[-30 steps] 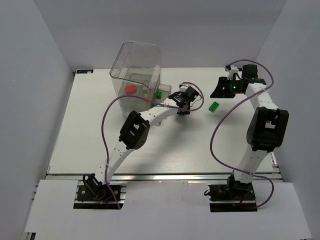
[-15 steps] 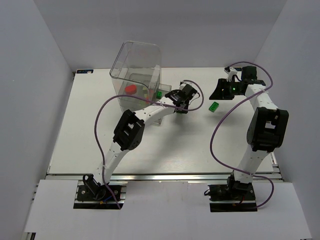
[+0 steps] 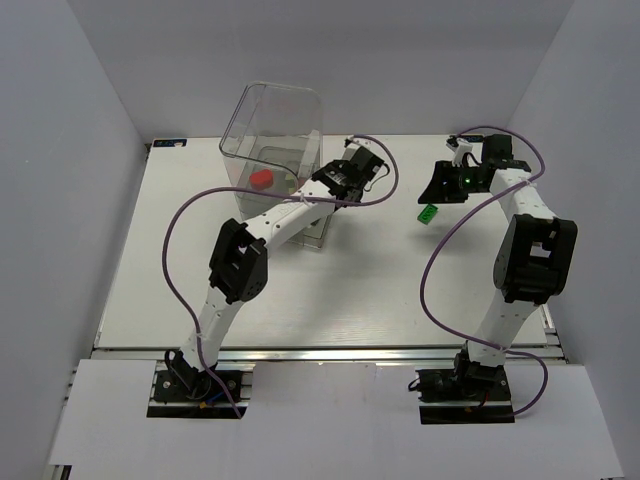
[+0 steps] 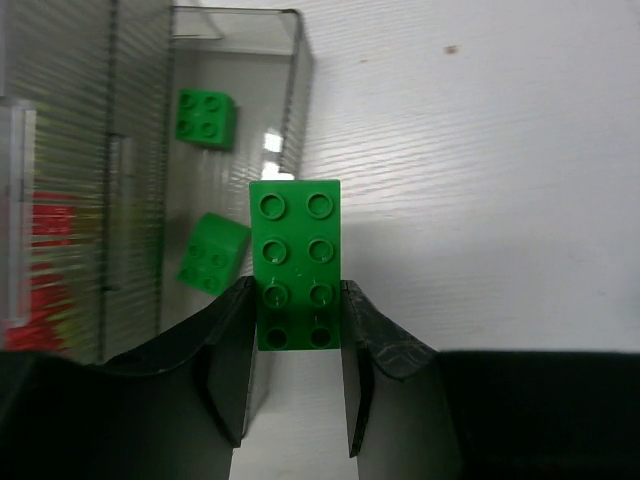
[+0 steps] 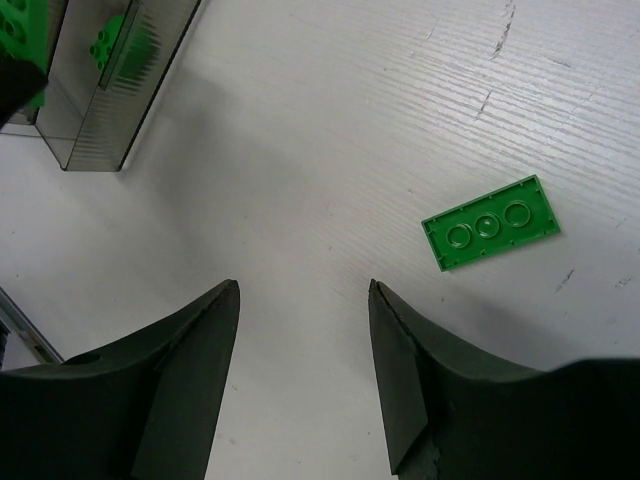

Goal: Sort the legos into containers by color

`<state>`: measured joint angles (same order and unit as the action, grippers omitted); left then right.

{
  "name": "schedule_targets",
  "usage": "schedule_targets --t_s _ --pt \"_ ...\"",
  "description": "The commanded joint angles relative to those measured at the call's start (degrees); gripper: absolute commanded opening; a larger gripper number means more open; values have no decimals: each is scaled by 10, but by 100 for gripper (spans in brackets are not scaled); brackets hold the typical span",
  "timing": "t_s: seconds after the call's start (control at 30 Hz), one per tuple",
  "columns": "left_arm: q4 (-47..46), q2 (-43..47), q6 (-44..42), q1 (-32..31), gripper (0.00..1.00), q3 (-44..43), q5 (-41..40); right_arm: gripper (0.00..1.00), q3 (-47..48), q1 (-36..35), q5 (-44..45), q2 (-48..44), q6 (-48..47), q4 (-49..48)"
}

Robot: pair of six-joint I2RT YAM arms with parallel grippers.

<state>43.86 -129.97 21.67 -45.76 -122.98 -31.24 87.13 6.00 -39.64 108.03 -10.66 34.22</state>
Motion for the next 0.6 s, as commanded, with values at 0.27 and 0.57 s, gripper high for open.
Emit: schedule_targets --t_s 0.27,0.57 --pt "42 9 -27 40 16 10 -57 60 -14 1 -10 -23 -23 15" --pt "32 6 -28 45 57 21 -45 64 -3 -1 -11 -11 -28 28"
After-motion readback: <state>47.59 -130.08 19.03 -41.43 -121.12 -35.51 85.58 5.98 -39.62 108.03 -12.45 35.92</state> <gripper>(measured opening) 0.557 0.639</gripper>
